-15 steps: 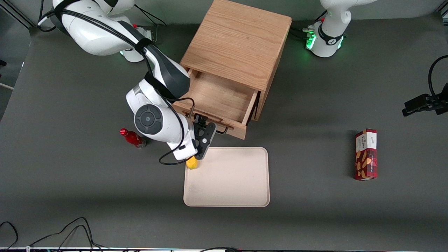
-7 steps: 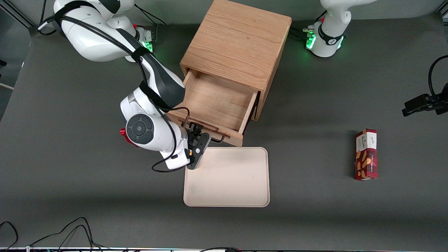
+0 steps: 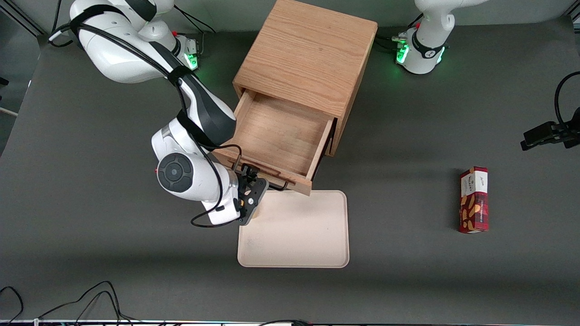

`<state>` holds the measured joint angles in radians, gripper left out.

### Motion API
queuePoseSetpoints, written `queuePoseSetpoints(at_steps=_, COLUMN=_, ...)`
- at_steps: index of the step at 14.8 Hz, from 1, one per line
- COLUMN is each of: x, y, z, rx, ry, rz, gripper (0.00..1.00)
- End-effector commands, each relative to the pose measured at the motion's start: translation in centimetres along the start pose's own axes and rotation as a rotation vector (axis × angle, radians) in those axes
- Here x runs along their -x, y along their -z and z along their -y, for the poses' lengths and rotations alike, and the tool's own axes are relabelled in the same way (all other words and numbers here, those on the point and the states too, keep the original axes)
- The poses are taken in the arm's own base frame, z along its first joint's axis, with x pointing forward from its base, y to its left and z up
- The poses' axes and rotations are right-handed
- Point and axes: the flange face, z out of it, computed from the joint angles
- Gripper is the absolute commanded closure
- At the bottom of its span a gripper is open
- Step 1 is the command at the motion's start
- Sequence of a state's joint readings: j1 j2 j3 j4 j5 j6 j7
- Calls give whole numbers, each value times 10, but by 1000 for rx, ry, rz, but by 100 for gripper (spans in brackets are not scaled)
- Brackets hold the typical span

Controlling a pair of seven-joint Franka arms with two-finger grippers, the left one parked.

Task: Open upper drawer
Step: 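Keep pulling the drawer handle further out with the right gripper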

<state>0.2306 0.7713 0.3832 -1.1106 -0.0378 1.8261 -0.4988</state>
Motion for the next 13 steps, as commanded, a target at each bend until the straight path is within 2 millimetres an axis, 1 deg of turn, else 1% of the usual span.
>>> queuePoseSetpoints(at_steps=1, x=-5, y=3, z=-5, rx=19, ry=21, rz=-3, gripper=0)
queuePoseSetpoints(at_steps=3, x=-5, y=8, z=-8, rx=24, ry=17, rz=-13, gripper=0)
queuePoseSetpoints(at_steps=5, x=-4, y=7, z=-13, rx=23, ry=11, rz=-18, gripper=0)
queuePoseSetpoints(at_steps=7, x=-2, y=13, z=-18, rx=27, ry=1, rz=-28, gripper=0)
queuePoseSetpoints(at_steps=11, x=-1, y=19, z=-22, rx=33, ry=-6, rz=-37, gripper=0)
queuePoseSetpoints(at_steps=12, x=3, y=21, z=-29, rx=35, ry=-19, rz=-43, gripper=0)
queuePoseSetpoints(at_steps=13, x=4, y=22, z=-31, rx=37, ry=-21, rz=-44, gripper=0)
